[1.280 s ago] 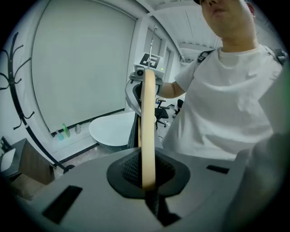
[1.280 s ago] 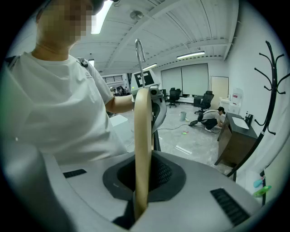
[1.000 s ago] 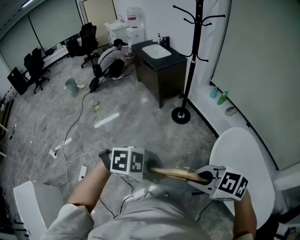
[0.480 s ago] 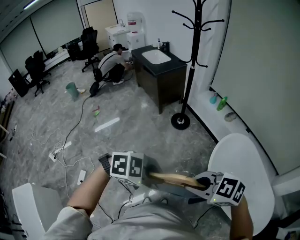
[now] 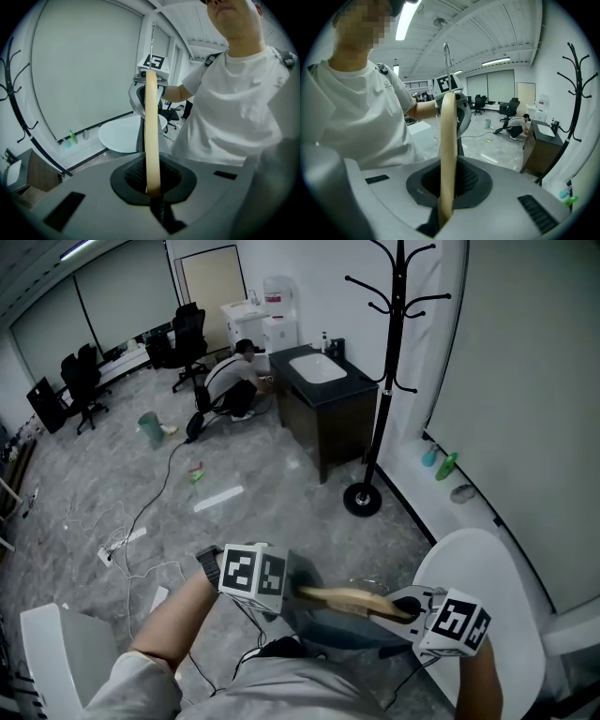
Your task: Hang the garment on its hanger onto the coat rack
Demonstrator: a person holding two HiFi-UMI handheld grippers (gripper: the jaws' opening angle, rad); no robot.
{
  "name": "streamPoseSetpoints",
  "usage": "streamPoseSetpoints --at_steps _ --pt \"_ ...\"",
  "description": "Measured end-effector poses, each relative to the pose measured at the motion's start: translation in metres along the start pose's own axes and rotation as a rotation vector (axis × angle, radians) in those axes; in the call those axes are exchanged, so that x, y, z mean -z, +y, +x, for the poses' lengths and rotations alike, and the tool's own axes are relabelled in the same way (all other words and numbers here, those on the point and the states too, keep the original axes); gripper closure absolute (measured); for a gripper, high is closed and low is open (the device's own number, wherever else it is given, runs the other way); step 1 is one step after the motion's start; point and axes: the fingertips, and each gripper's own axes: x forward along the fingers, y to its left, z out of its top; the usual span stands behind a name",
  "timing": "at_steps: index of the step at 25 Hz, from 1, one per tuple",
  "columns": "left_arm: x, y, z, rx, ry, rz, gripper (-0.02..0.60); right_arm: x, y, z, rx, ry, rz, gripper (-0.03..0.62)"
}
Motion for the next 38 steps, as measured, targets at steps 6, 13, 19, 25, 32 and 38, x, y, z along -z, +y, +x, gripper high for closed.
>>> streamPoseSetpoints --at_steps 6,13,19,25,32,38 --pt "-0.016 0.057 -0.013 0.003 -0.021 0.003 0.577 -0.010 -0.059 -0.020 0.010 0.005 -0.023 0.579" --pt "-0.014 0.158 -0.038 0.026 -0.030 0.051 0.577 -0.028 -0.160 -0.024 0.062 0.007 -0.019 0.579" --pt "-0.009 0.255 -0.075 0.052 -0.029 0.103 0.577 -0.049 -0.256 -0.024 0.099 0.013 0.011 0.579" --pt "-0.008 0.337 -0.104 0.044 -0.003 0.154 0.577 -0.070 -0.337 -0.026 0.152 0.002 0.026 0.579" --pt "-0.020 0.429 -0.128 0.015 -0.017 0.160 0.577 -0.090 -0.429 -0.039 0.137 -0.008 -0.014 0.579" --pt "-0.033 0.519 -0.135 -0.003 -0.016 0.138 0.577 -0.093 -0.521 -0.060 0.095 -0.029 -0.044 0.579"
